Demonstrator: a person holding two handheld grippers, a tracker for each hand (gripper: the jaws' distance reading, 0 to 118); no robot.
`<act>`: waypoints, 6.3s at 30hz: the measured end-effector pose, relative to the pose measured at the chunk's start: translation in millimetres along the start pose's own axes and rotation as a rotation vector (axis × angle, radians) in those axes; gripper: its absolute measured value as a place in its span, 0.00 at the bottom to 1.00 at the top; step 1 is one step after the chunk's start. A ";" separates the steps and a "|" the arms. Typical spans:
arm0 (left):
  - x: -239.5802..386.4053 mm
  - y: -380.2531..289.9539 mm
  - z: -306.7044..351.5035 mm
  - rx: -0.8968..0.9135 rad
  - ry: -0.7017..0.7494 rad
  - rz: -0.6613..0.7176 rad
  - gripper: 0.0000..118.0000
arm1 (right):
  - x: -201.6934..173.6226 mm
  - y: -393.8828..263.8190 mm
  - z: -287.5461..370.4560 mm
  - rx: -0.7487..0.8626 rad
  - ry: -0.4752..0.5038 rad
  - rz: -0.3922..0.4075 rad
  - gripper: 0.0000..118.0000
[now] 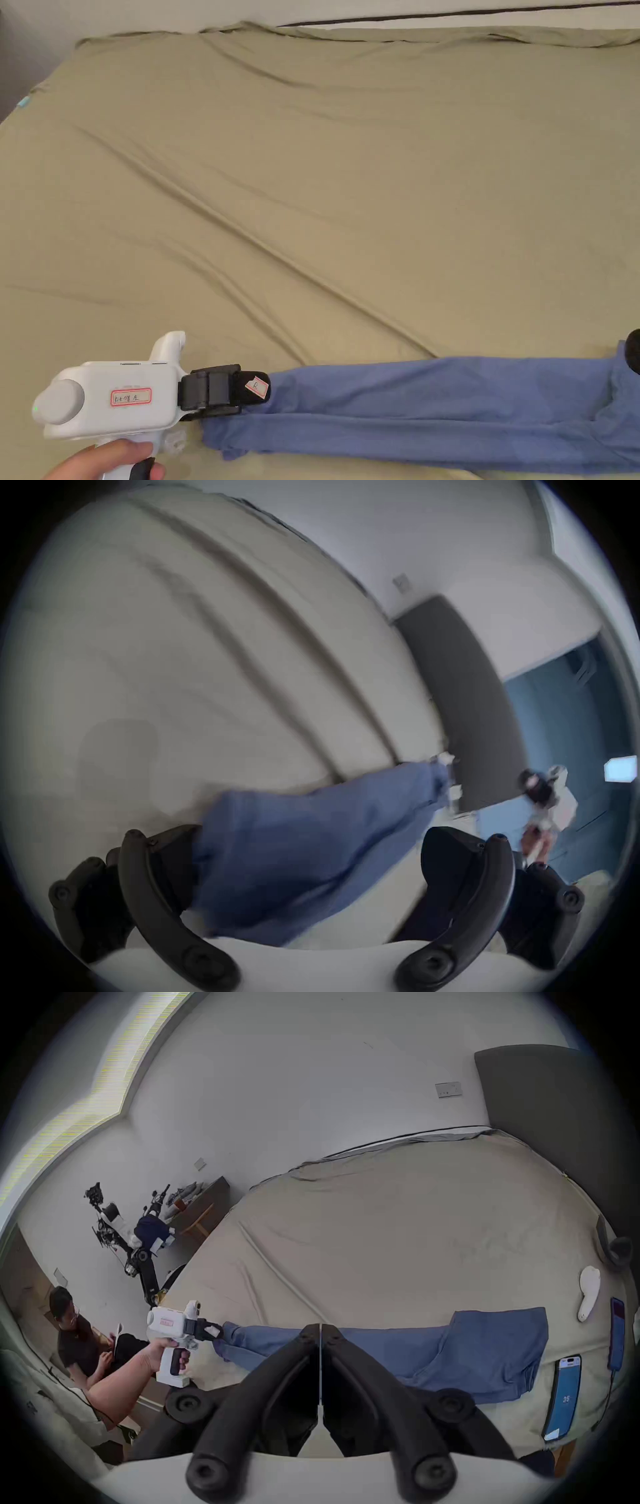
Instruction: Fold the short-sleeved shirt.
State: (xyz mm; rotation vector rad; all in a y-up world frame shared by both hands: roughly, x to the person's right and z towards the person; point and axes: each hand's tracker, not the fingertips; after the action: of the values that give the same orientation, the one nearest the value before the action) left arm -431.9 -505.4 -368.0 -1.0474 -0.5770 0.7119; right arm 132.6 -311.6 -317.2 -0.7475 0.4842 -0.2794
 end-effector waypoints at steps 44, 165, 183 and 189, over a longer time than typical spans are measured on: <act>131.4 -4.7 -103.1 0.055 0.317 0.189 0.36 | -8.5 -5.0 -15.7 -0.056 -0.011 -0.062 0.03; 213.0 -86.8 -190.2 -0.131 0.176 -0.223 0.00 | 10.7 -8.8 -50.9 -0.126 0.171 -0.138 0.03; 102.4 -24.1 -43.4 0.139 0.269 -0.049 1.00 | 97.8 -81.9 -221.9 -0.551 0.308 -0.546 0.03; 115.2 -28.0 -126.9 -0.133 0.396 -0.152 1.00 | 99.0 -82.8 -221.5 -0.550 0.313 -0.556 0.03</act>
State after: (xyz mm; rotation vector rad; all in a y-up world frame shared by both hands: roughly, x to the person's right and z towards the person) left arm -258.9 -498.7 -381.8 -1.2155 -0.3581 0.3219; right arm 97.4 -539.0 -430.2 -1.3871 0.6537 -0.8109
